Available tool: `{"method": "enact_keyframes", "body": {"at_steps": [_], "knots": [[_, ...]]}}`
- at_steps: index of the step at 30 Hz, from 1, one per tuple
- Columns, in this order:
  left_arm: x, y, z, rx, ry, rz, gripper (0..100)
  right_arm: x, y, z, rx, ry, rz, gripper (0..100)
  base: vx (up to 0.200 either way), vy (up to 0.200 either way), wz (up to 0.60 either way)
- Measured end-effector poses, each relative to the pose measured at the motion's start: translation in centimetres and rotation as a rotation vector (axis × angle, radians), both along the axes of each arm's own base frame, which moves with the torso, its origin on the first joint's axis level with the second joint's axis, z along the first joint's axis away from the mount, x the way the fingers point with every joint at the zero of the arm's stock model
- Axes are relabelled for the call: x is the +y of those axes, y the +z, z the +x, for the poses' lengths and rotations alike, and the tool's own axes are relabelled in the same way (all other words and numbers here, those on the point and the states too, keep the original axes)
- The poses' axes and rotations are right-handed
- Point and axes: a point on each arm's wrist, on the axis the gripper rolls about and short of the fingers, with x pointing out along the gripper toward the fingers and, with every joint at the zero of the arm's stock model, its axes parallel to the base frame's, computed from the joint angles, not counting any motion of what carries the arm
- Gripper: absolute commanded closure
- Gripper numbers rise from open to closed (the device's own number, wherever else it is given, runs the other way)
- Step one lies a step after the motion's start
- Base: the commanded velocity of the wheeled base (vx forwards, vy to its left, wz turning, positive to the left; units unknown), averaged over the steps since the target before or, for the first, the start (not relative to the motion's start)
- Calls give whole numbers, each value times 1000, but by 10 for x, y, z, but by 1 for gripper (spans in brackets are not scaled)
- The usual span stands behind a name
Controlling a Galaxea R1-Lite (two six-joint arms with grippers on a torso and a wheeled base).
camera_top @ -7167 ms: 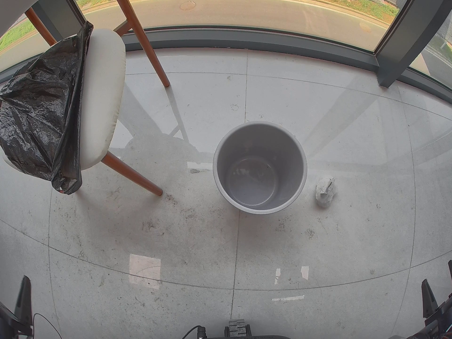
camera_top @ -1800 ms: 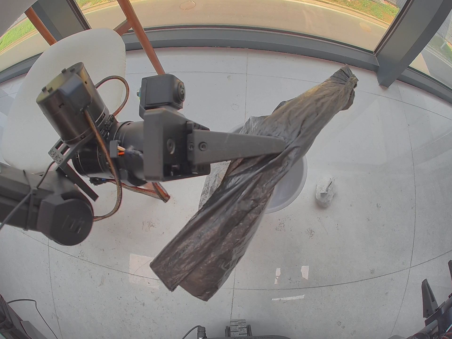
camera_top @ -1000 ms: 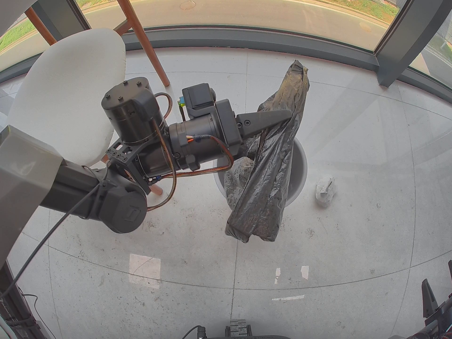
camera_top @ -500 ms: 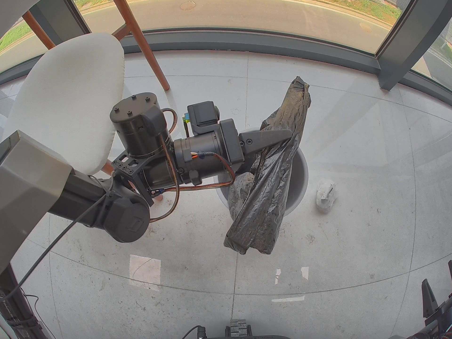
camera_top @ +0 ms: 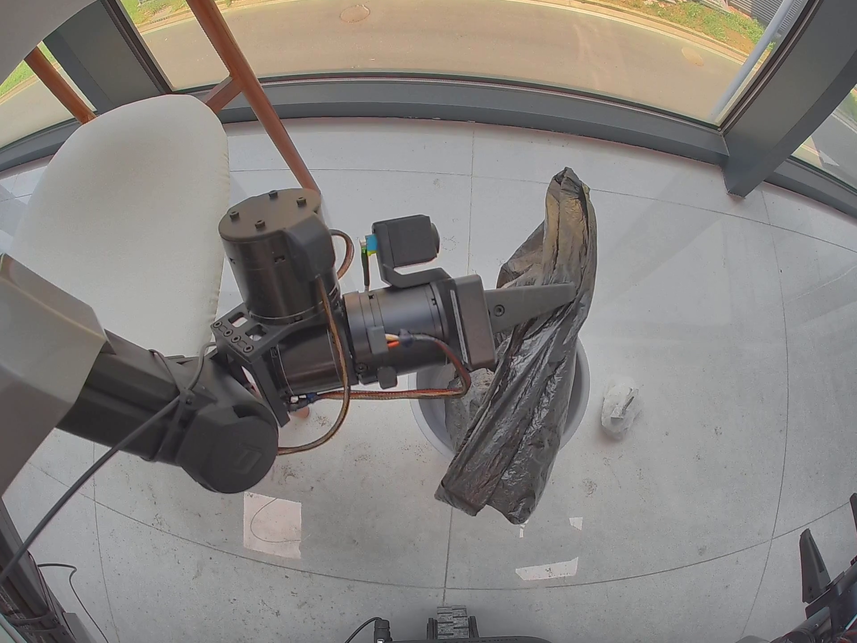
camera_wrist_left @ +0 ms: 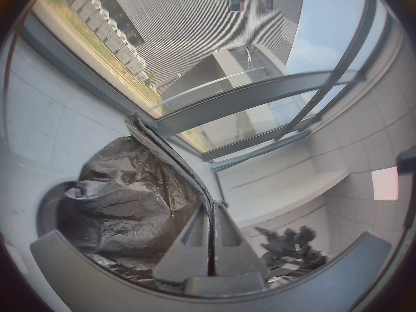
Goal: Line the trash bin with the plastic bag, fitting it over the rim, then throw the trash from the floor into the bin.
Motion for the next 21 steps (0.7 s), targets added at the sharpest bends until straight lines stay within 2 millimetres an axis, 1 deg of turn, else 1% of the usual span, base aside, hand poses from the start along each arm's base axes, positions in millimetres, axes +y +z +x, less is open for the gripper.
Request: {"method": "enact_keyframes", "body": {"at_steps": [3, 8, 13, 15, 17, 21], "knots": [[-9, -5, -11, -41, 106, 71, 100, 0, 0, 0, 0, 0, 1, 0, 0, 0, 0], [-19, -9, -25, -165, 166, 175, 100, 0, 0, 0, 0, 0, -3, 0, 0, 0, 0], [-21, -24, -36, -303, 164, 412, 100, 0, 2, 0, -14, 6, -10, 0, 0, 0, 0], [-20, -27, -38, -326, 159, 471, 100, 0, 8, -1, -40, 11, -7, 0, 0, 0, 0], [-19, -27, -41, -349, 164, 510, 100, 0, 19, -2, -63, 24, 7, 0, 0, 0, 0], [-17, -26, -44, -396, 189, 567, 100, -1, 46, 0, -58, 75, 85, 0, 0, 0, 0]]}}
